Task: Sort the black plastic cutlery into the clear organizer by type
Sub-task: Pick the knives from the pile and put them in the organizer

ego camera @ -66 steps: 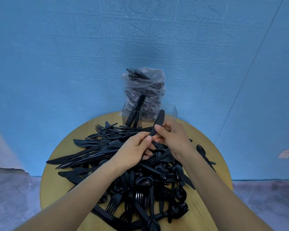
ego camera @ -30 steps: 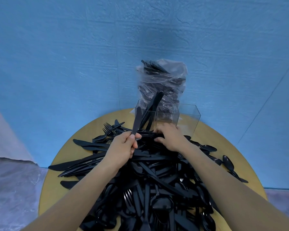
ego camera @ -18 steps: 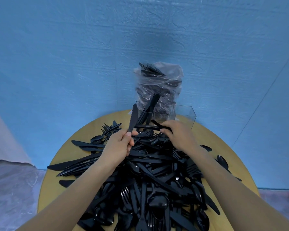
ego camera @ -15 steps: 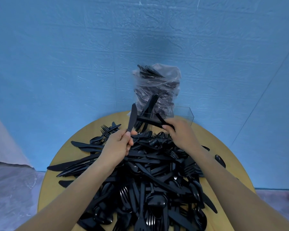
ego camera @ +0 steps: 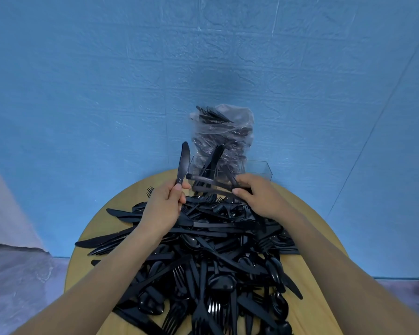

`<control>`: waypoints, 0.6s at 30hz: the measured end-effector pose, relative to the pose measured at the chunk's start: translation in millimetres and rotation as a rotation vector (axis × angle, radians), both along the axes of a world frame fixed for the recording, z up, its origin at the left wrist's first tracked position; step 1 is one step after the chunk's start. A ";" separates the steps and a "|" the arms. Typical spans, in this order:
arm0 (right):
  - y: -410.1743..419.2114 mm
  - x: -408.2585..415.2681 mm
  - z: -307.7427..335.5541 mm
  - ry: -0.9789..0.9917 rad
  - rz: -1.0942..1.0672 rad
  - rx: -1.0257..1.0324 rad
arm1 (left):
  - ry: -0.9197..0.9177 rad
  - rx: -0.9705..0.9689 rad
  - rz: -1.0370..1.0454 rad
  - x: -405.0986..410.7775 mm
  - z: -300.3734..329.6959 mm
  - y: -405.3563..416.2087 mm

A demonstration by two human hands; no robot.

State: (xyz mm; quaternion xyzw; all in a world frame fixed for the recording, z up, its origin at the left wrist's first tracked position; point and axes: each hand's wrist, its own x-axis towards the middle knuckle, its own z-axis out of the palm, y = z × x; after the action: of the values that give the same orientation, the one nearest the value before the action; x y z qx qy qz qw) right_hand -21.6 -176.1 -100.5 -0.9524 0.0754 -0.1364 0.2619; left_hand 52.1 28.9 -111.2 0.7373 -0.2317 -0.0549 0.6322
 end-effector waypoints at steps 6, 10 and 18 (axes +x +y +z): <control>12.6 -13.3 -6.1 0.149 0.124 0.168 | -0.199 0.112 0.015 -0.9 -2.8 -2.7; 18.4 -19.8 -6.0 0.191 0.198 0.205 | -0.400 0.347 0.032 -1.5 -10.1 -5.1; 16.6 -25.1 4.4 0.177 0.268 0.069 | -0.120 0.561 -0.332 -13.8 -11.1 -8.1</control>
State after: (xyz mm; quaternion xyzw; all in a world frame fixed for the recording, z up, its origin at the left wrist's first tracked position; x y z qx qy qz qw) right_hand -46.7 -159.5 -96.2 -0.9527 -0.0247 -0.0131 0.3028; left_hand 38.4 20.9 -122.3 0.8367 -0.3614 -0.1753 0.3723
